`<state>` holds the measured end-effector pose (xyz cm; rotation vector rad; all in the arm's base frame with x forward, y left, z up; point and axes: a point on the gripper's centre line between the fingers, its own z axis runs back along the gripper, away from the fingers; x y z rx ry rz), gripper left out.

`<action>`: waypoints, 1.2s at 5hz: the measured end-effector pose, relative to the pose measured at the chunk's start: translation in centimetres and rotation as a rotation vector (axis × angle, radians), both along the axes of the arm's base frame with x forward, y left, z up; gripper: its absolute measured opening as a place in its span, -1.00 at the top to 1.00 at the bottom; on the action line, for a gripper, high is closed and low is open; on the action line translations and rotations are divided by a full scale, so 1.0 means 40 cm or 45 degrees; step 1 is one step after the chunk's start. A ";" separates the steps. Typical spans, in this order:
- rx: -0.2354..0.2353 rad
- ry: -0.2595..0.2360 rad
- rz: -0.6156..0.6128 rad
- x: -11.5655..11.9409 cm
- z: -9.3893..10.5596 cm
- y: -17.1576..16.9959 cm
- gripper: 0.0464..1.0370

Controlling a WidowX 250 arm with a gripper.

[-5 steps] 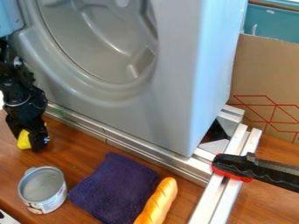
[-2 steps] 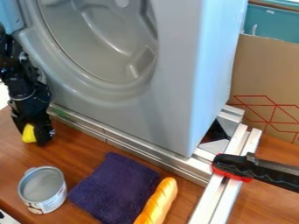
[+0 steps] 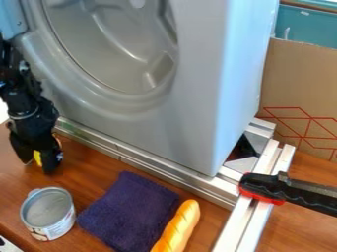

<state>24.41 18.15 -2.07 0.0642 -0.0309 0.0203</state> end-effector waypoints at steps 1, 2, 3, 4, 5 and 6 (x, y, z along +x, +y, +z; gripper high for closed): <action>-0.018 0.009 0.013 -0.004 0.005 -0.005 -0.93; -0.012 0.005 0.032 -0.009 0.030 -0.008 -0.93; 0.014 -0.025 0.034 -0.025 0.107 -0.021 -0.93; 0.050 -0.071 -0.015 -0.055 0.214 -0.075 -0.93; 0.061 -0.029 -0.051 -0.104 0.268 -0.131 -0.93; 0.047 0.020 -0.078 -0.166 0.291 -0.203 -0.93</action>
